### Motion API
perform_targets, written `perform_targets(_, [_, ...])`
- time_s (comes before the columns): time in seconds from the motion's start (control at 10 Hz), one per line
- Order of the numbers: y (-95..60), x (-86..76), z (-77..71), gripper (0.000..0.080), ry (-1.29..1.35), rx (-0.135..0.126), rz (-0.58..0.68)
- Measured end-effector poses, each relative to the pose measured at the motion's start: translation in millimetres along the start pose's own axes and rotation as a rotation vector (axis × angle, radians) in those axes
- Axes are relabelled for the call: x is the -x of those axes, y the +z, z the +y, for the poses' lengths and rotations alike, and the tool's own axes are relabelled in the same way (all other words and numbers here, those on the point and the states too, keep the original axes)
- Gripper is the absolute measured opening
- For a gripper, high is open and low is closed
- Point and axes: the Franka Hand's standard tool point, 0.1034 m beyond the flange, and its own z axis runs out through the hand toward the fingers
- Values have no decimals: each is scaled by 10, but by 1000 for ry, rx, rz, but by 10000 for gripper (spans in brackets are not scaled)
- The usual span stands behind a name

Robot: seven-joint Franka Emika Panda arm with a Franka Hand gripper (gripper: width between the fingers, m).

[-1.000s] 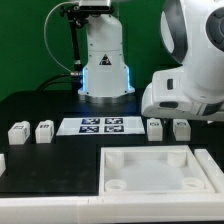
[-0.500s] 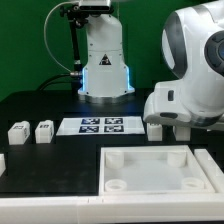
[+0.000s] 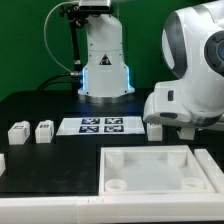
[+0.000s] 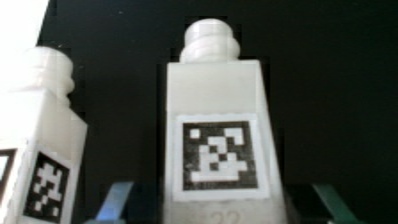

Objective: Assemble one leg

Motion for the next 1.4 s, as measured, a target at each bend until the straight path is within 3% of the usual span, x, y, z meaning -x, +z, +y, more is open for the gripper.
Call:
perform_targets(0.5, [-60,-1,34,291,-21,-1,-5])
perform_targets(0.7, [-759,-33,273,292,-83,-39,32])
perform_targets(0.8, [-994,-33,332,292,-113,-45,60])
perform_targets(0.9, [-1249,12,365,292,-136,-33,115])
perform_targets(1.0, [-1432,137,410,293,-150,-1,131])
perform_targets(1.1, [-1526,184,384,293,-161,22,160])
perform_targets(1.3, [-1604,59,311,294,-169,-21,388])
perform_targets(1.4, [-1647,68,325,294,-183,-29,480])
